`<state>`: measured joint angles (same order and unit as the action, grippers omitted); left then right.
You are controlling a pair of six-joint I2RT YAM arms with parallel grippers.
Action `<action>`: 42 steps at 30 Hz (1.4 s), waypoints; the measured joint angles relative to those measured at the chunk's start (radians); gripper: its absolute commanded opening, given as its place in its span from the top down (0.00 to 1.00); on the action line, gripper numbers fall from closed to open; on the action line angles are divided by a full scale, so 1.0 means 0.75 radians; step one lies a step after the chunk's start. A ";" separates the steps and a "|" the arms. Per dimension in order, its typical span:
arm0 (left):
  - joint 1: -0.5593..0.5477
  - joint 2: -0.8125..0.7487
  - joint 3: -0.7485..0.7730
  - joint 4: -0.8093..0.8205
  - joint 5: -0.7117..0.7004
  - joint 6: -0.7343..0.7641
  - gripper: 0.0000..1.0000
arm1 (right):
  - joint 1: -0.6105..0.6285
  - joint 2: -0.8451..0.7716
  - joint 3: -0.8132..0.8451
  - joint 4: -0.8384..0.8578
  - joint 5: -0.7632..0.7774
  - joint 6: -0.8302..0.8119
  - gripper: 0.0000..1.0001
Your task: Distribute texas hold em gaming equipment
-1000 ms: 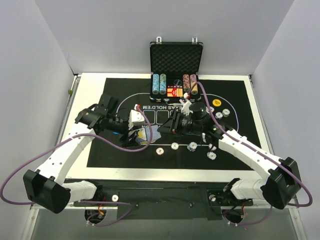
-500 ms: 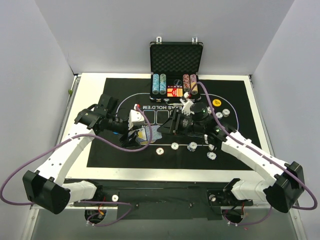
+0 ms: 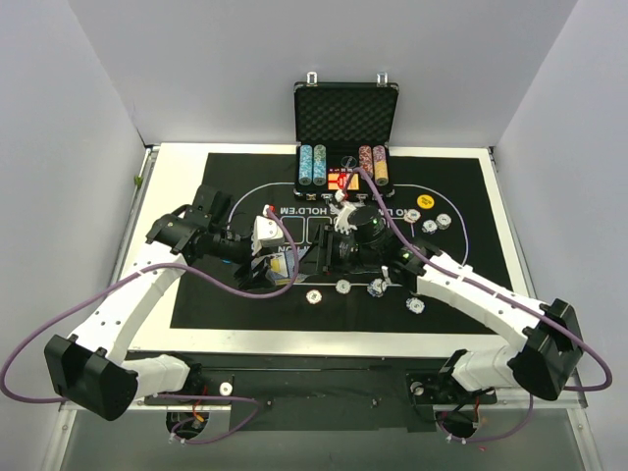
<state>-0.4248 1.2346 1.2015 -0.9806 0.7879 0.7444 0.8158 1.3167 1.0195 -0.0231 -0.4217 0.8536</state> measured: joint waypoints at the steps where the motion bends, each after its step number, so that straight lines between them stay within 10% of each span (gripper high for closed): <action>1: 0.000 -0.001 0.000 -0.001 0.000 -0.001 0.94 | -0.004 -0.002 0.000 -0.005 -0.001 -0.003 0.66; 42: 0.000 -0.019 -0.001 0.011 0.031 -0.035 0.95 | -0.297 -0.230 -0.175 0.073 -0.070 0.089 1.00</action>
<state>-0.4248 1.2201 1.2011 -0.9722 0.8112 0.7185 0.5930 1.1442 0.8879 0.0315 -0.4744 0.9199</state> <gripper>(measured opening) 0.753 0.004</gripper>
